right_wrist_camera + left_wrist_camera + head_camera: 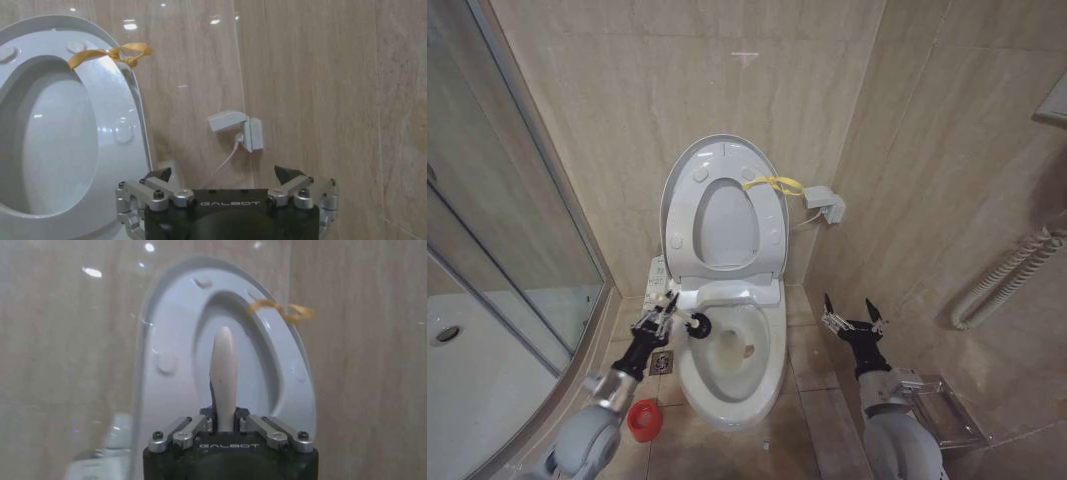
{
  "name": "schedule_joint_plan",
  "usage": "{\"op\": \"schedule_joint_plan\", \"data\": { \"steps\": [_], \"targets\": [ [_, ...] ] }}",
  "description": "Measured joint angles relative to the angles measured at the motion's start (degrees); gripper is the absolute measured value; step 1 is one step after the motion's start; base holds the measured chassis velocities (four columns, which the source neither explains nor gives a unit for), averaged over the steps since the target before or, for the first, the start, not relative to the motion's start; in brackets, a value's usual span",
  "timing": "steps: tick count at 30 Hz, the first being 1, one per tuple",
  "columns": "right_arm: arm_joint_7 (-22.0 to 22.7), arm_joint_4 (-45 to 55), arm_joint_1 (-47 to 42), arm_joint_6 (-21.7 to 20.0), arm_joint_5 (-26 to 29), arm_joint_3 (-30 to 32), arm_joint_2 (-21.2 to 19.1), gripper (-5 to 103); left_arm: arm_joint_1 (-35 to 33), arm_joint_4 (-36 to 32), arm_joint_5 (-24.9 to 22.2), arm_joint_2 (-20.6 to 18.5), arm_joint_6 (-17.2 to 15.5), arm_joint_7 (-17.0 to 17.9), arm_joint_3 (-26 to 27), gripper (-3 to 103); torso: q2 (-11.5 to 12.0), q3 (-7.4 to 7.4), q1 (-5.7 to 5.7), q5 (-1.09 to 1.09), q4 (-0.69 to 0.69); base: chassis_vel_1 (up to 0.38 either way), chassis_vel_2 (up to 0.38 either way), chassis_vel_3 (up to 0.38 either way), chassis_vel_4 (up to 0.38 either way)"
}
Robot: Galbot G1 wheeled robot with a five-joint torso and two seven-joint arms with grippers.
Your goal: Open the toilet lid, clean the toilet bowl with a toilet brush, close the toilet lid, and flush.
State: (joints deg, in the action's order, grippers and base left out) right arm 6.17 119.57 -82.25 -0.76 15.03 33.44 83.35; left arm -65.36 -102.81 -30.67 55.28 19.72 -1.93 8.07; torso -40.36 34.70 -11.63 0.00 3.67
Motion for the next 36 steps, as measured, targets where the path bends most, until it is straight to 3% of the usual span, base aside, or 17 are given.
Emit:
{"op": "schedule_joint_plan", "data": {
  "steps": [7, 15, 24, 36],
  "targets": [
    [0.0, 0.0, 0.0, 0.0, 0.0, 0.0, 0.0, 100, 11.56, 11.21, 1.26, 2.08, -0.09, 0.19, -9.81, 17, 0.0, 0.0, 0.0, 0.01, 0.01, 0.0, 0.0, 0.0, 0.0],
    [0.0, 0.0, 0.0, 0.0, 0.0, 0.0, 0.0, 100, 19.06, 23.01, 1.42, 6.31, 0.79, -0.26, -15.95, 17, 0.0, 0.0, 0.0, 0.01, 0.0, 0.0, 0.0, 0.0, 0.0],
    [-0.01, 0.0, 0.0, 0.0, 0.0, 0.0, 0.0, 100, 22.41, 31.89, 1.87, 11.4, 3.06, -1.7, -20.21, 17, 0.0, -0.01, 0.0, 0.01, 0.0, 0.0, 0.0, 0.0, 0.0],
    [0.0, 0.0, 0.0, 0.0, 0.0, 0.0, 0.0, 100, 24.03, 38.72, 4.18, 13.14, 5.54, -2.69, -22.23, 17, 0.0, -0.01, 0.01, 0.01, 0.0, 0.0, 0.0, 0.0, 0.0]
  ]
}}
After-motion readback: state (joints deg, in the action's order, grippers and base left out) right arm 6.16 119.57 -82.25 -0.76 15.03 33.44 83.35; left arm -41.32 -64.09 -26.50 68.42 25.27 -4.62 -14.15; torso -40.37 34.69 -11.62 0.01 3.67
